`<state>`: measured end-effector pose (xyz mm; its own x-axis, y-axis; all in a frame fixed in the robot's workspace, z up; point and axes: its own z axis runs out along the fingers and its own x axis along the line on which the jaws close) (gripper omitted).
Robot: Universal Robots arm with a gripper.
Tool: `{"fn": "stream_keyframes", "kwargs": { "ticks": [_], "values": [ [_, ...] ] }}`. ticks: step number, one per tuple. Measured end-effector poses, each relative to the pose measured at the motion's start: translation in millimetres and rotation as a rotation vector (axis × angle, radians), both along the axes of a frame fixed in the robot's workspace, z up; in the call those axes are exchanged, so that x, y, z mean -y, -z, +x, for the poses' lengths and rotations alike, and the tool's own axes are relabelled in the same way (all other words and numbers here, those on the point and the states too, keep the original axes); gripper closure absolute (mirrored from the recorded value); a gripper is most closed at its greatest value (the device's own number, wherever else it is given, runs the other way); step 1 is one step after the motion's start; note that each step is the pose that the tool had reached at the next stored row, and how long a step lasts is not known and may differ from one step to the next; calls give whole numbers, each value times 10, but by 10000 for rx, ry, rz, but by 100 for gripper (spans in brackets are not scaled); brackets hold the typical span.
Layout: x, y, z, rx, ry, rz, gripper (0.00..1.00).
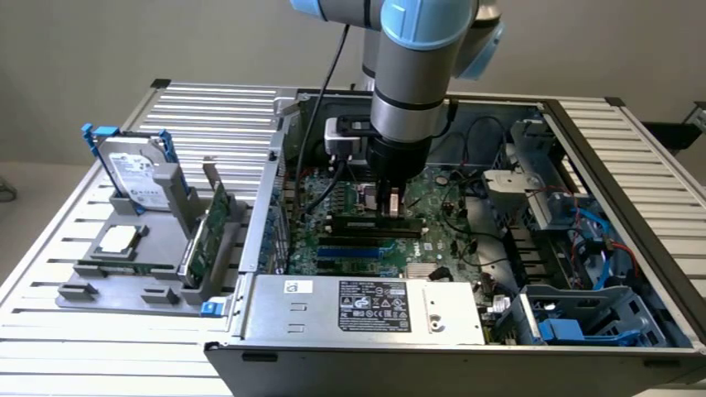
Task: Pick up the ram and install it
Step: 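Insert the ram into the slot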
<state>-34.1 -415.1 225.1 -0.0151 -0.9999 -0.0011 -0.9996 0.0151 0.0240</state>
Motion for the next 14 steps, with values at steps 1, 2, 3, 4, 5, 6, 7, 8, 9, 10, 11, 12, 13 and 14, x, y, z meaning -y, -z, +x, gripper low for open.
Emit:
{"fn": "stream_keyframes", "kwargs": {
  "ticks": [1,2,3,4,5,6,7,8,9,10,11,12,13,14],
  "values": [
    [0,0,0,0,-6,1,86],
    [0,0,0,-1,-12,2,86],
    [0,1,0,-1,-19,3,86],
    [0,1,0,-1,-26,4,86],
    [0,2,0,-1,-35,5,86],
    [0,4,0,0,-45,8,86],
    [0,5,0,-1,-53,8,86],
    [-1,8,0,-1,-61,10,86],
    [-1,11,0,-1,-68,11,86],
    [-1,13,0,-2,-73,11,86],
    [0,15,0,-3,-78,9,86],
    [0,17,0,-3,-81,9,86],
    [0,19,0,-4,-85,9,86],
    [0,22,0,-5,-86,10,86]
  ]
}}
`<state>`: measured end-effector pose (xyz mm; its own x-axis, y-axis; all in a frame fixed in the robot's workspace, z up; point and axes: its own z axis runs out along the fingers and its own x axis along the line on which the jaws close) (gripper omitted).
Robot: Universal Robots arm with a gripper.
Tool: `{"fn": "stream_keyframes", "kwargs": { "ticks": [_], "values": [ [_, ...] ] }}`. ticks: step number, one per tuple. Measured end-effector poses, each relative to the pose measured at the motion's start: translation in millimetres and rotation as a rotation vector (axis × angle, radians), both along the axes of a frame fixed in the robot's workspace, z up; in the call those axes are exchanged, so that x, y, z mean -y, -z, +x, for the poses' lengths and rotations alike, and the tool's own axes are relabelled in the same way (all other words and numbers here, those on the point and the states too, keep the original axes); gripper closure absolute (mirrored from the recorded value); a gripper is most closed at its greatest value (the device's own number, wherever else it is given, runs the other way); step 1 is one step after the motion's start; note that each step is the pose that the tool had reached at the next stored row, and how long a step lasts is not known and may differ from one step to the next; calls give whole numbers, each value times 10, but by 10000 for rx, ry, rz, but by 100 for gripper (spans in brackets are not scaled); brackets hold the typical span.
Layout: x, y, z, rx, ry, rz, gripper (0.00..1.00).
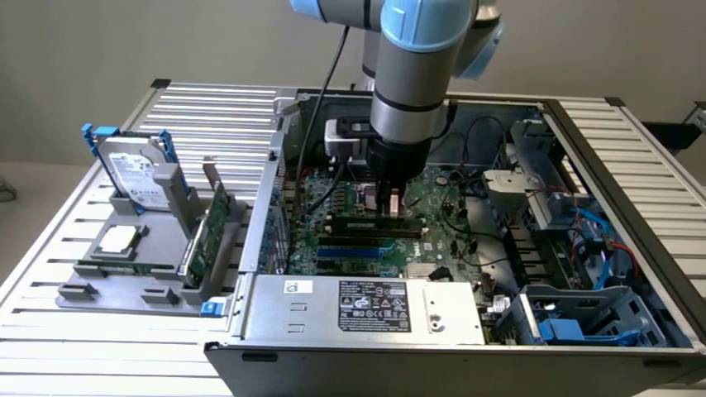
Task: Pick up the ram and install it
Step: 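Insert the ram into the slot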
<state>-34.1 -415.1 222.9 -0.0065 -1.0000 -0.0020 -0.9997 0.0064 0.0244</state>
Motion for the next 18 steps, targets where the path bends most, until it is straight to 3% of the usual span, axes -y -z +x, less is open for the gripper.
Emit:
{"fn": "stream_keyframes", "kwargs": {
  "ticks": [16,18],
  "values": [
    [0,40,0,-19,-3,31,85],
    [0,38,0,-27,-3,36,73]
  ]
}}
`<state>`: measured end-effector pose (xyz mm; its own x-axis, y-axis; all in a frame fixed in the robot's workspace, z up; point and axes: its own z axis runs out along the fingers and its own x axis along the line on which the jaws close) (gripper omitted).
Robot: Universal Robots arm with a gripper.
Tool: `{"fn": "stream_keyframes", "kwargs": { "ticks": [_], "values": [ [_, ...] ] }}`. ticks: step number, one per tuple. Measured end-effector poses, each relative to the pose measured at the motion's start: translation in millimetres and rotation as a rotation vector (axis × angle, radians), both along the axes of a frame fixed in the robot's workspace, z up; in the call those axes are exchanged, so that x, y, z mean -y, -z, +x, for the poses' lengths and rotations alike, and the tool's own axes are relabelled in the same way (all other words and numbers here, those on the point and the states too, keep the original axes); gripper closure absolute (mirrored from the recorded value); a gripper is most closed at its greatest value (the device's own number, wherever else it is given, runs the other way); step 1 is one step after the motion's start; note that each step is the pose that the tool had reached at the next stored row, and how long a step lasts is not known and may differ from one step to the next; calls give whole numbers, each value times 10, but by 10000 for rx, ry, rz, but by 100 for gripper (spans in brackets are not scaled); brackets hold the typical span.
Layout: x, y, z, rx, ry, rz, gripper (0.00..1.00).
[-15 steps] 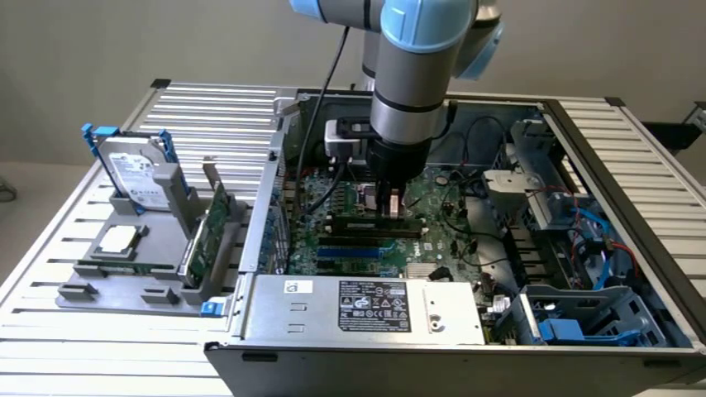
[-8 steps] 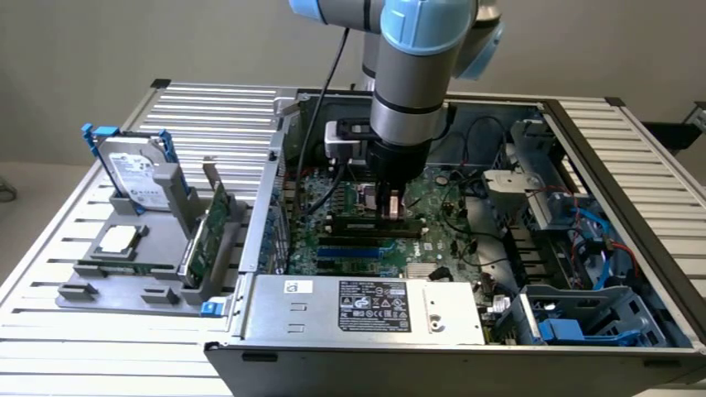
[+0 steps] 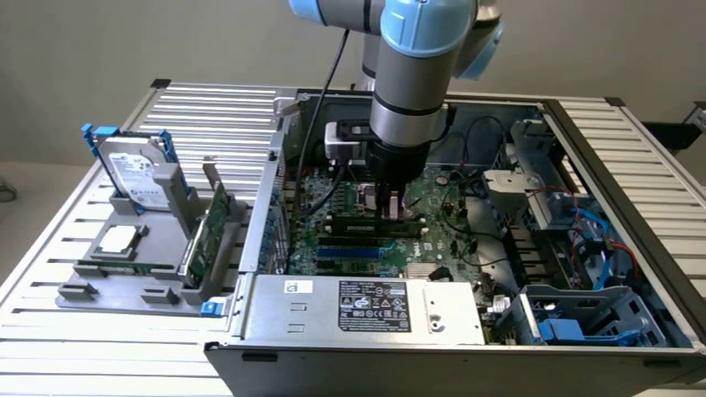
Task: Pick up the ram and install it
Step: 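Insert the ram into the slot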
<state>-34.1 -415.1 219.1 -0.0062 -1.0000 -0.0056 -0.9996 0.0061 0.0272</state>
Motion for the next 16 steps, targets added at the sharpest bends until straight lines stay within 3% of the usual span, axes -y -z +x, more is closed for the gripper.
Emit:
{"fn": "stream_keyframes", "kwargs": {
  "ticks": [3,4,11,14,16],
  "values": [
    [0,-47,0,-26,0,9,67],
    [0,-71,0,-38,0,12,60],
    [0,-248,0,-119,0,32,60],
    [0,-314,0,-163,-1,46,69],
    [0,-340,0,-193,0,53,81]
  ]
}}
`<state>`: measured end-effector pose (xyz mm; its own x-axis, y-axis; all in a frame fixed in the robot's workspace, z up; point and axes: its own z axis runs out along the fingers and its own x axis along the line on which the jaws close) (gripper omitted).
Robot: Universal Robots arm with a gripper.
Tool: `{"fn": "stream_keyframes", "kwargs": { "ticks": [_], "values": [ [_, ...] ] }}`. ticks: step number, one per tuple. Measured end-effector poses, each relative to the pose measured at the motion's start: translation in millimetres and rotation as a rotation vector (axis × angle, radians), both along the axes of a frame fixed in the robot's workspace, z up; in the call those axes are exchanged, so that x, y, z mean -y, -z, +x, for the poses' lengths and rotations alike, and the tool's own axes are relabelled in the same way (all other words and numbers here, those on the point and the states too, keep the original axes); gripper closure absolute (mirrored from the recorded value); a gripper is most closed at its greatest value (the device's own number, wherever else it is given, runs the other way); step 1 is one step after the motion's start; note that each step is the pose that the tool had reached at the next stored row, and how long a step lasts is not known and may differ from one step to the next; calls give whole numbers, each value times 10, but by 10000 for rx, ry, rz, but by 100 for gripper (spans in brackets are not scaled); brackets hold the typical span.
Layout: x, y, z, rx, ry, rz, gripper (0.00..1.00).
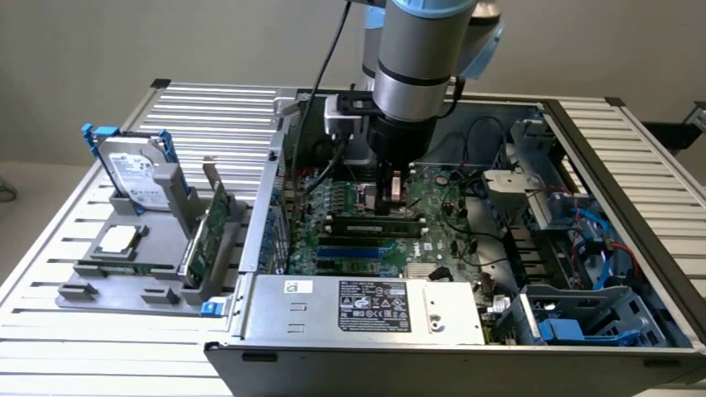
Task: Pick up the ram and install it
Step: 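Insert the ram into the slot, then press down the ram until it locks into place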
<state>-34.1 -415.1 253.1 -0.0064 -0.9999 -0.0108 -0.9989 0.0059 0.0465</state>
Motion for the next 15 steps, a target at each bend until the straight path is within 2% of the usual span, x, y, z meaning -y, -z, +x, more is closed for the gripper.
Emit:
{"fn": "stream_keyframes", "kwargs": {
  "ticks": [1,3,15],
  "values": [
    [0,-1,0,-5,1,2,87],
    [0,-1,0,-8,0,2,89],
    [0,-1,0,-9,0,2,89]
  ]
}}
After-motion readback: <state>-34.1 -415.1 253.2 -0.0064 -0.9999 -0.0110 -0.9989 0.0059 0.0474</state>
